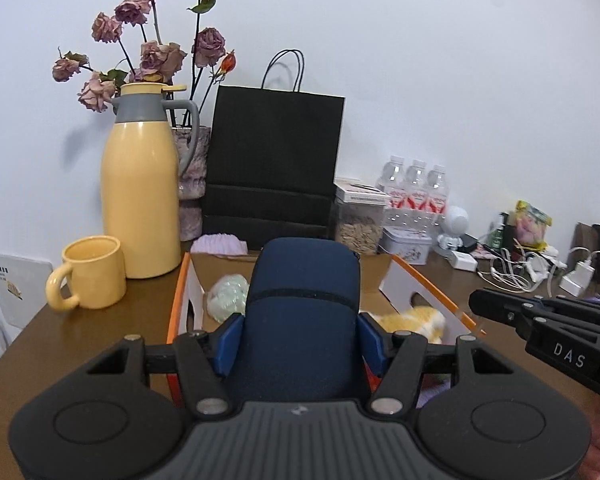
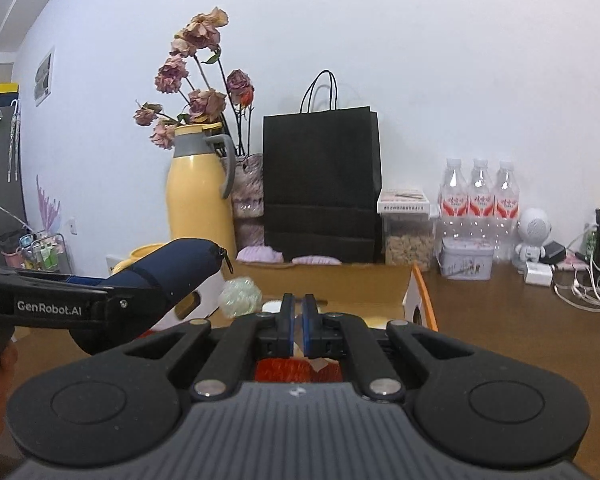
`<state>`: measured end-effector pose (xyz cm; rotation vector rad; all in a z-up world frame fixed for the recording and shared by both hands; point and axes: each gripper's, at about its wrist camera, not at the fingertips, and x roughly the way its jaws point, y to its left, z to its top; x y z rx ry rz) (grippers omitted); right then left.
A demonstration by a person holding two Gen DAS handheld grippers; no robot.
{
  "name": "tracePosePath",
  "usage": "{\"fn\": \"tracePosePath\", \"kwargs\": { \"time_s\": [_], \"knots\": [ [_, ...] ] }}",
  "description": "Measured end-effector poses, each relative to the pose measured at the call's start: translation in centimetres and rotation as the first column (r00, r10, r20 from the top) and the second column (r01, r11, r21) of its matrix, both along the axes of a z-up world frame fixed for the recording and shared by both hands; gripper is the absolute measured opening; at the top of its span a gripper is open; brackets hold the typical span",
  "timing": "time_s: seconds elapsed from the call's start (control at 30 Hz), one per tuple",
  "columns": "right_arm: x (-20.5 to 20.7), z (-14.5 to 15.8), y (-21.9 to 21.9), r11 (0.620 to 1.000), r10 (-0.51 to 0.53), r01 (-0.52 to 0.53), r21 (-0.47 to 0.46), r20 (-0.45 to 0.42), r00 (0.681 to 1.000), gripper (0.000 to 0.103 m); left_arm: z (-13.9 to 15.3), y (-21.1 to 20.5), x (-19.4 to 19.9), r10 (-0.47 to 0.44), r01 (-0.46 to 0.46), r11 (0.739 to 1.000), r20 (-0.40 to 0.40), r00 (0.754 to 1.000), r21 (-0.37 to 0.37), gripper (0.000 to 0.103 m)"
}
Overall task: Organize objects
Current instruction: 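Carry the navy umbrella into the box and open the left gripper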
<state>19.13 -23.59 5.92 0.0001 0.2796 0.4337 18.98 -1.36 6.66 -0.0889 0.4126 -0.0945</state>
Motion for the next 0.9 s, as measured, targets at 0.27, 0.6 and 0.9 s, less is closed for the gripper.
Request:
{"fn": "tracePosePath", "kwargs": {
  "time_s": [0.27, 0.6, 0.9],
  "knots": [
    [5.6, -0.1, 1.3, 1.0, -0.023, 0.023, -0.006, -0.005, 1.0, 0.004, -0.6, 0.1, 5.9, 0.034, -0.034, 0.999, -0.021, 0.999, -0.001, 0.059],
    [11.8, -2.2, 1.9, 0.998, -0.065, 0.064, -0.006, -0.07, 0.995, 0.004, -2.0, 0.0, 11.9, 0.057, -0.057, 0.998, -0.049, 0.997, 0.015, 0.059],
    [14.5, -3.6, 2.0, 0.997, -0.071, 0.066, -0.047, -0.113, 0.991, 0.005, -3.4, 0.1, 14.1, 0.05, -0.045, 0.997, -0.084, 0.995, 0.058, 0.063]
  ]
}}
